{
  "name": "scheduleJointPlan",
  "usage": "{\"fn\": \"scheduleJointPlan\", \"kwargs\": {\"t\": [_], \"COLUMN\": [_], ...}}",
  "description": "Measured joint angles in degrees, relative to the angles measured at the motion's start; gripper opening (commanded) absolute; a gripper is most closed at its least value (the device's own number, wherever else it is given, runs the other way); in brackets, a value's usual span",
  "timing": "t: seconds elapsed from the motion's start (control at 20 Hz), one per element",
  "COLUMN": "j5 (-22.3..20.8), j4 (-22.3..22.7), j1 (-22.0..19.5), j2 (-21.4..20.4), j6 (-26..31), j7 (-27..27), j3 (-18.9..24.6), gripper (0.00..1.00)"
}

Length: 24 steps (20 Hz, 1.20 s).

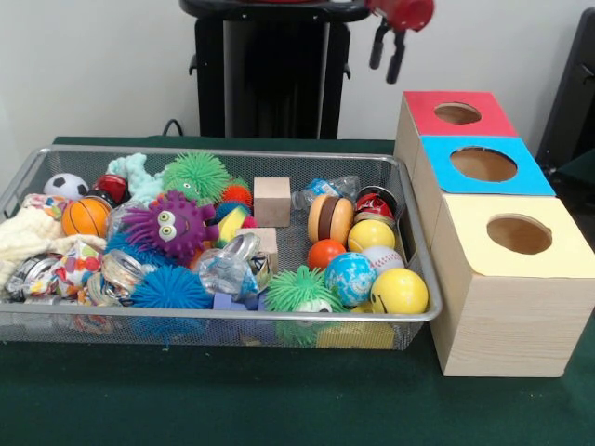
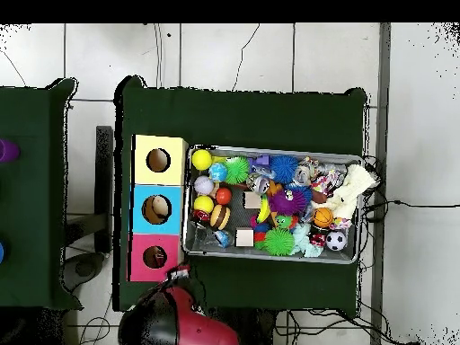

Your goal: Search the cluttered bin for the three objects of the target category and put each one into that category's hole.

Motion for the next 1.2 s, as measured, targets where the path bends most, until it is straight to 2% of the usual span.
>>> {"fn": "scheduleJointPlan", "kwargs": {"t": [0.15, 0.2, 0.3, 0.55, 0.85, 1.2], "j5": [-2.6, -5.0, -6.8, -16.2, -25.7, -32.5], "j4": [-2.9, -4.8, -6.2, -14.4, -22.4, -26.9], "j1": [-5.5, -9.0, -11.3, -19.6, -25.7, -29.7], "j2": [0.7, 1.4, 2.0, 6.0, 9.0, 9.6], "j6": [2.4, 3.5, 4.3, 8.9, 14.1, 16.9], "j7": [0.0, 0.0, 0.0, -0.6, -2.7, -5.3], "j3": [0.3, 0.7, 1.0, 2.6, 6.0, 10.5], "gripper": [1.0, 1.0, 1.0, 1.0, 1.0, 1.0]}}
